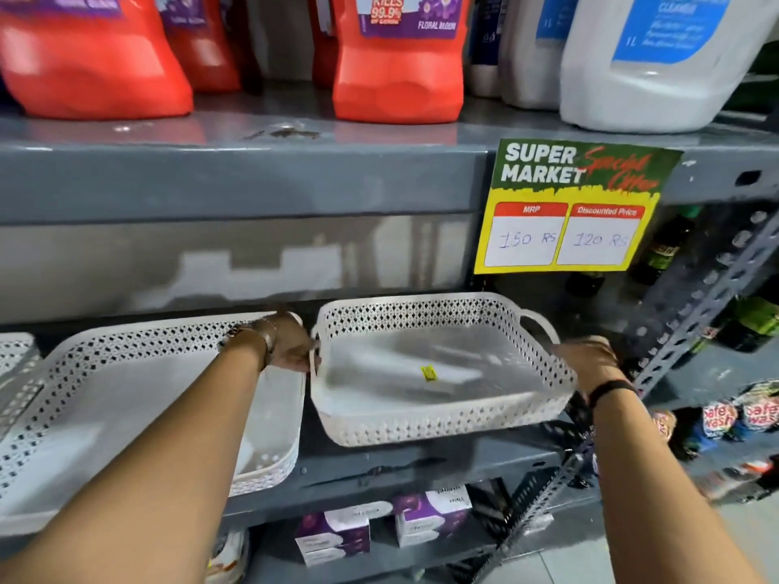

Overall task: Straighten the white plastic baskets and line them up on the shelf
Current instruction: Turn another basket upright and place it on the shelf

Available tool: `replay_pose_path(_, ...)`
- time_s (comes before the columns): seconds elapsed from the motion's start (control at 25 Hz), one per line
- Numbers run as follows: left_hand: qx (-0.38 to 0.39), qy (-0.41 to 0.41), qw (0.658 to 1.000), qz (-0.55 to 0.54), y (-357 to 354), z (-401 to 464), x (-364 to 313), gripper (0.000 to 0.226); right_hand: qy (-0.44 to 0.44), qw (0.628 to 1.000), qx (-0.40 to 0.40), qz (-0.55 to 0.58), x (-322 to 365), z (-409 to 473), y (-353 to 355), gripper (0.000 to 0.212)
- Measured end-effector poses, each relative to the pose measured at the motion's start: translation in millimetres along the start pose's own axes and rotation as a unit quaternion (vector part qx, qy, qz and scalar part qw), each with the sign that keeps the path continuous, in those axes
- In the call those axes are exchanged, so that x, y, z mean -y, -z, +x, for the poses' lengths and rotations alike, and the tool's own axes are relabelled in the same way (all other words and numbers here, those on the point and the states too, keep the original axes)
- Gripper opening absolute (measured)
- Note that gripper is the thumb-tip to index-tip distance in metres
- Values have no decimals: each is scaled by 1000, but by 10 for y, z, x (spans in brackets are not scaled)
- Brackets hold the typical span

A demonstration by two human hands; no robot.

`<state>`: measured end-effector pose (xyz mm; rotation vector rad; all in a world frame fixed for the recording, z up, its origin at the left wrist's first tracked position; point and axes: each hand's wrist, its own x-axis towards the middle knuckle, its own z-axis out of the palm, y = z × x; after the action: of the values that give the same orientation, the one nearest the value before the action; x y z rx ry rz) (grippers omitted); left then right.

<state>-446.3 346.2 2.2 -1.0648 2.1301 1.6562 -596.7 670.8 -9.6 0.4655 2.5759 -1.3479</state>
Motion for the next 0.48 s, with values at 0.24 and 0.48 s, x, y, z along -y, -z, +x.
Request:
replay_pose_path(0.24,-60,-9,980,189,-108,-19,23,31,36,985,-46,-164,-210,-90,-138,14)
replay_pose_path(0.48,-118,-3,937,328,-216,-142,-39,50,52,979,-53,-192,-247,-177,-179,27)
